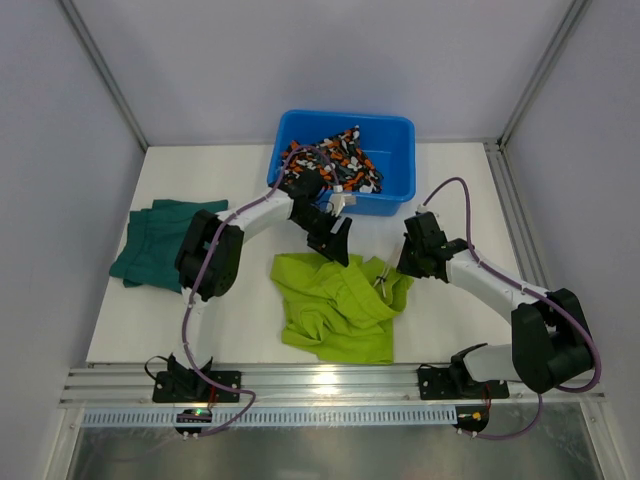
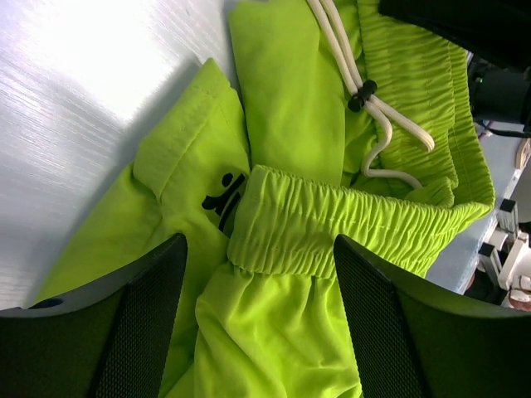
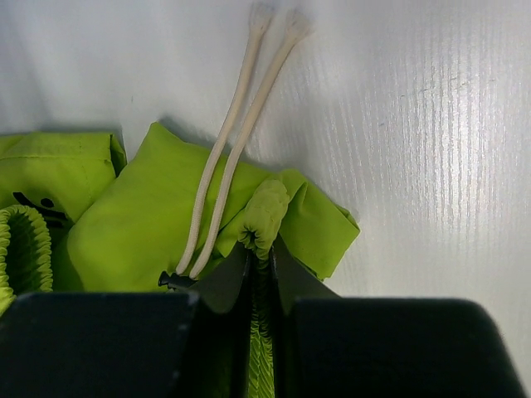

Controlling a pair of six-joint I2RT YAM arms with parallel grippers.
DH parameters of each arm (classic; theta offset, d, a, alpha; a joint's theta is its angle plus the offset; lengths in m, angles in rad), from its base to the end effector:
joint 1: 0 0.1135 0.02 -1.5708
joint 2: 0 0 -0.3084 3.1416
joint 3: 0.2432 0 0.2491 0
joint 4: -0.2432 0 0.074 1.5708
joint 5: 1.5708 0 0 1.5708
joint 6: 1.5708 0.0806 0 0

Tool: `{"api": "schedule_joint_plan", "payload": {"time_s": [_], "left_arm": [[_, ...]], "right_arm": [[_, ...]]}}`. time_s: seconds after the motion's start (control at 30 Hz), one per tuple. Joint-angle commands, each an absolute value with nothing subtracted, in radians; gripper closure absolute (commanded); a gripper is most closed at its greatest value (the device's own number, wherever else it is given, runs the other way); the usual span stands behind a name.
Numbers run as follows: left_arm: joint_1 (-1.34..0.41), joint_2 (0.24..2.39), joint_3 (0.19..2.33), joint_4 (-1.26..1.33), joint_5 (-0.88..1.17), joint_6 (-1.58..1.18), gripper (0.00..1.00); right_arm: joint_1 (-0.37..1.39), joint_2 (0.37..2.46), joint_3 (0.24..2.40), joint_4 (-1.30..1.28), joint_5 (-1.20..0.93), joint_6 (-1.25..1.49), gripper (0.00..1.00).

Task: Fold and stack the shorts
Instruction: Flatten out the shorts at the center of the board.

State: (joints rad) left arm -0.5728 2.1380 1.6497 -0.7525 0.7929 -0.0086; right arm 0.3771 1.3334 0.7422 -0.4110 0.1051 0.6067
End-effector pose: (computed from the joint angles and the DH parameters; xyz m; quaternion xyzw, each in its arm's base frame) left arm 0.3636 -0.3028 0.1896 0.3142 0.8563 -0.4084 0.0360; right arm 0.2492 0.0896 0.1984 0.1244 0.9505 0.0878 0.2707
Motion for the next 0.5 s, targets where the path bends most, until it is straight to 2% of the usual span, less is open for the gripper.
{"api": "schedule_joint_plan", "payload": {"time_s": [0.0, 0.47], "left_arm": [[-0.571, 2.085, 1.698, -0.715, 0.761, -0.025, 0.27], [-0.626, 2.201, 1.784, -0.856, 0.865, 0.071, 0.26]], "right_arm": [[0.368, 1.31, 0.744, -0.388, 0.097, 0.549, 0.96], [0.324, 1.299, 0.684, -0.361, 0.054, 0.485, 0.96]]}}
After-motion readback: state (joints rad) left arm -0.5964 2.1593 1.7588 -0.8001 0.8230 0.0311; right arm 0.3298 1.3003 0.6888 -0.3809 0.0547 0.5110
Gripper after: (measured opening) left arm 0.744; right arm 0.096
